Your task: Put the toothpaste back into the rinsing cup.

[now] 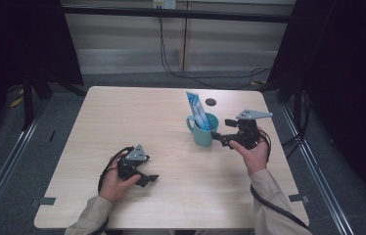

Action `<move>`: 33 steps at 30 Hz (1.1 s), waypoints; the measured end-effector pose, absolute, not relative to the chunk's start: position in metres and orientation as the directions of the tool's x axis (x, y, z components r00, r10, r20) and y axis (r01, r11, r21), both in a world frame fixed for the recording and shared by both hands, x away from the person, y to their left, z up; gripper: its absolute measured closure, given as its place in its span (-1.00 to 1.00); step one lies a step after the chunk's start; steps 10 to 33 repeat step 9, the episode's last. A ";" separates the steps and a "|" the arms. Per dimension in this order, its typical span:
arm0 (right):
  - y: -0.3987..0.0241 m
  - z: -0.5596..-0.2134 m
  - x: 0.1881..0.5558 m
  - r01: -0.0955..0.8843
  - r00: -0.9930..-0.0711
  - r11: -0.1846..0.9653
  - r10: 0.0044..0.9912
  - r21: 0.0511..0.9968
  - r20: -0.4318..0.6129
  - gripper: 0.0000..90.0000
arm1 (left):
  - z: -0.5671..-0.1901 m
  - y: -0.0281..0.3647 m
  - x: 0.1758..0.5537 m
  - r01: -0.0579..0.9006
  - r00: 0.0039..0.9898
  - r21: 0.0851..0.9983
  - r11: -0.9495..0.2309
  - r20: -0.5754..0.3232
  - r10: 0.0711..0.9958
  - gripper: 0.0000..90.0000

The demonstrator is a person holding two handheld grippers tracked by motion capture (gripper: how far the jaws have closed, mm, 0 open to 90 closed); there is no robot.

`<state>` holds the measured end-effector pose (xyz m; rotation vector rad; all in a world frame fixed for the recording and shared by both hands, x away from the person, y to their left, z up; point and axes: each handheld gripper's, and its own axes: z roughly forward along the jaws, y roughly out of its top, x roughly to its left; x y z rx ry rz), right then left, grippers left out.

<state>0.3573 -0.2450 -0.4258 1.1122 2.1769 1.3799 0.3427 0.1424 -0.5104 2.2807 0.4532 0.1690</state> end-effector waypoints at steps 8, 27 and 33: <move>-0.249 -0.460 0.339 0.472 -0.657 0.284 0.744 0.834 0.119 -0.70 | -0.510 0.142 0.343 0.270 0.928 0.732 -0.625 -0.025 0.371 -0.63; -0.250 -0.462 0.338 0.472 -0.658 0.286 0.744 0.834 0.117 -0.70 | -0.510 0.142 0.343 0.270 0.927 0.733 -0.624 -0.024 0.373 -0.63; -0.250 -0.462 0.338 0.472 -0.658 0.286 0.744 0.834 0.117 -0.70 | -0.510 0.142 0.343 0.270 0.927 0.733 -0.624 -0.024 0.373 -0.63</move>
